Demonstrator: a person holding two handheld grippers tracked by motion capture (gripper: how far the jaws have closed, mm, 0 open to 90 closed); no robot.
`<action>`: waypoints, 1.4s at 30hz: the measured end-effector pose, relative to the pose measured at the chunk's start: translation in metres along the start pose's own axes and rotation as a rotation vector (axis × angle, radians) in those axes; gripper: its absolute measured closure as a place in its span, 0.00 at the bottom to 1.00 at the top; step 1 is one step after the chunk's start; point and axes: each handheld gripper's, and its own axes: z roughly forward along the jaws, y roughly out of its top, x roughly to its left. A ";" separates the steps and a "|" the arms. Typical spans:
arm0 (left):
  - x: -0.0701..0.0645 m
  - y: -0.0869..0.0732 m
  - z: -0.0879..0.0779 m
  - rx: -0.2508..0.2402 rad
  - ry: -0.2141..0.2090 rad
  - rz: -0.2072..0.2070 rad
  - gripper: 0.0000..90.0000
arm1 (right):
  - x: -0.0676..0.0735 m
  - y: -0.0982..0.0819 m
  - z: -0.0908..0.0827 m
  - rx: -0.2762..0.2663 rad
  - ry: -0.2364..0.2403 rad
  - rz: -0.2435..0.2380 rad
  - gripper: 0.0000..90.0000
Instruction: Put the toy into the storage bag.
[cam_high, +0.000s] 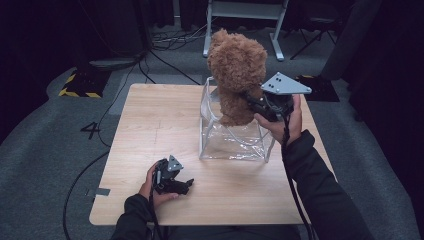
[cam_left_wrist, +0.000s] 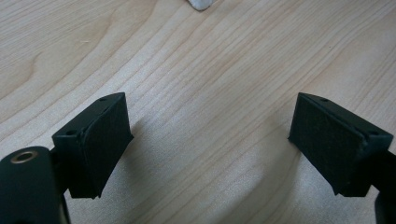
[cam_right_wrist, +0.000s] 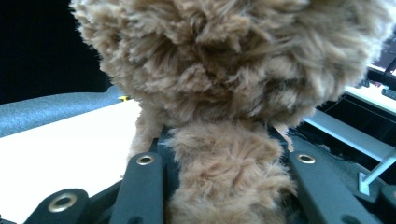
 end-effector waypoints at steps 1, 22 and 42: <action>0.000 0.000 0.000 0.000 0.000 0.000 0.14 | 0.000 0.000 0.000 0.000 0.000 0.000 0.70; 0.000 0.000 0.000 0.001 -0.001 0.000 0.14 | 0.012 -0.019 0.031 0.144 0.035 0.001 0.68; 0.000 0.000 0.000 0.000 0.000 0.002 0.14 | 0.017 -0.034 0.049 0.276 0.082 -0.029 0.65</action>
